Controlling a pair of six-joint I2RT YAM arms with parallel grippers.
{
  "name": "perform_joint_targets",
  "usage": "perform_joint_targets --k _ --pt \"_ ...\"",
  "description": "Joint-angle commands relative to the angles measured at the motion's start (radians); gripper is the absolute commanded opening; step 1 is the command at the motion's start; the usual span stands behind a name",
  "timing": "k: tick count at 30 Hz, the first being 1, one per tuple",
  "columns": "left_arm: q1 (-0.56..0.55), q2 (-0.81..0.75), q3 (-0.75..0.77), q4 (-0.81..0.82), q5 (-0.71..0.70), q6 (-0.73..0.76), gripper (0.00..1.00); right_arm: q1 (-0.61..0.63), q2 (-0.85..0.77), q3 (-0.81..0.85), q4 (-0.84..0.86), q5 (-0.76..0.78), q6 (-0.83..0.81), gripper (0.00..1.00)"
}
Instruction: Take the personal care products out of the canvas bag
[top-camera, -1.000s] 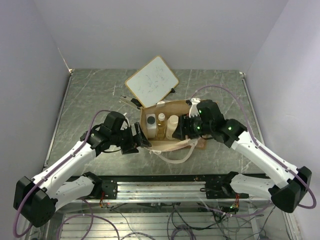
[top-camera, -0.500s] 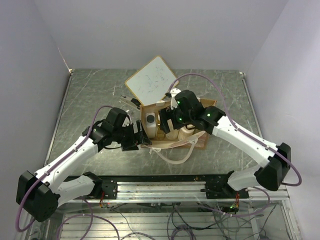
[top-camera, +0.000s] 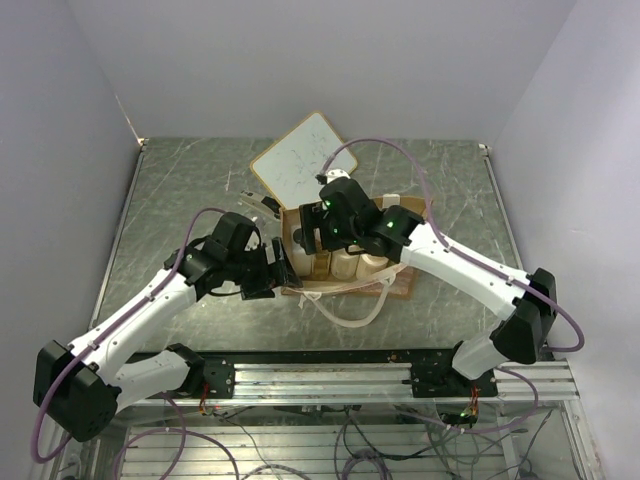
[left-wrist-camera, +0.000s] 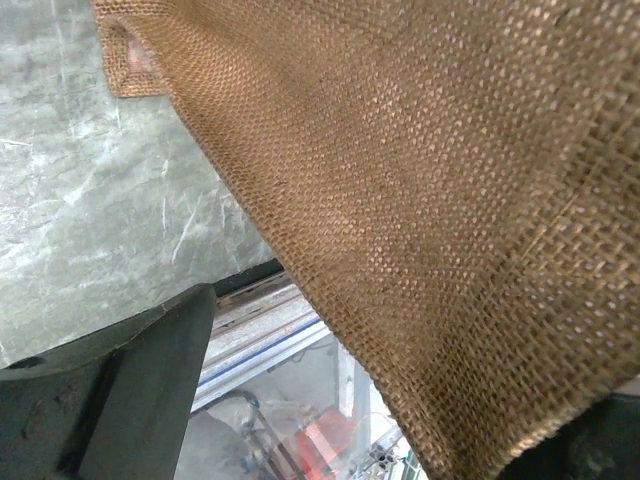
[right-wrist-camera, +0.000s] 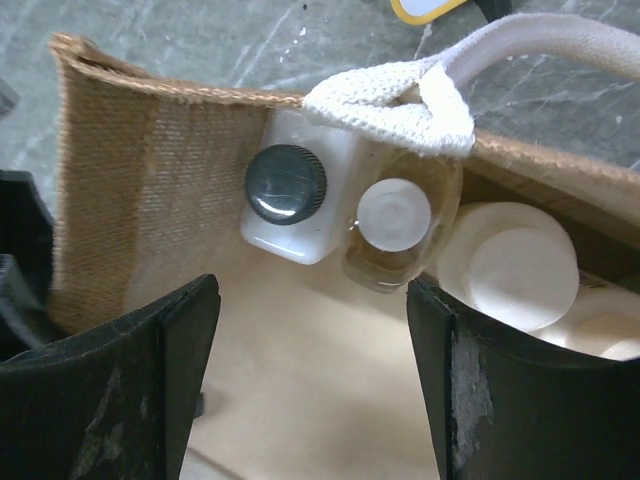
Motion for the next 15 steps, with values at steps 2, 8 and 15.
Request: perform_joint_targets --k 2,8,15 --pt "0.002 -0.024 0.035 -0.069 -0.069 0.023 0.93 0.044 0.011 0.049 -0.047 0.104 0.176 0.72" --pt "0.002 -0.035 0.038 -0.085 -0.098 0.013 0.93 0.078 0.069 0.088 -0.034 0.114 0.196 0.65" --pt "0.002 -0.046 0.034 -0.087 -0.076 0.009 0.93 0.091 0.153 0.139 -0.066 0.187 0.206 0.61"
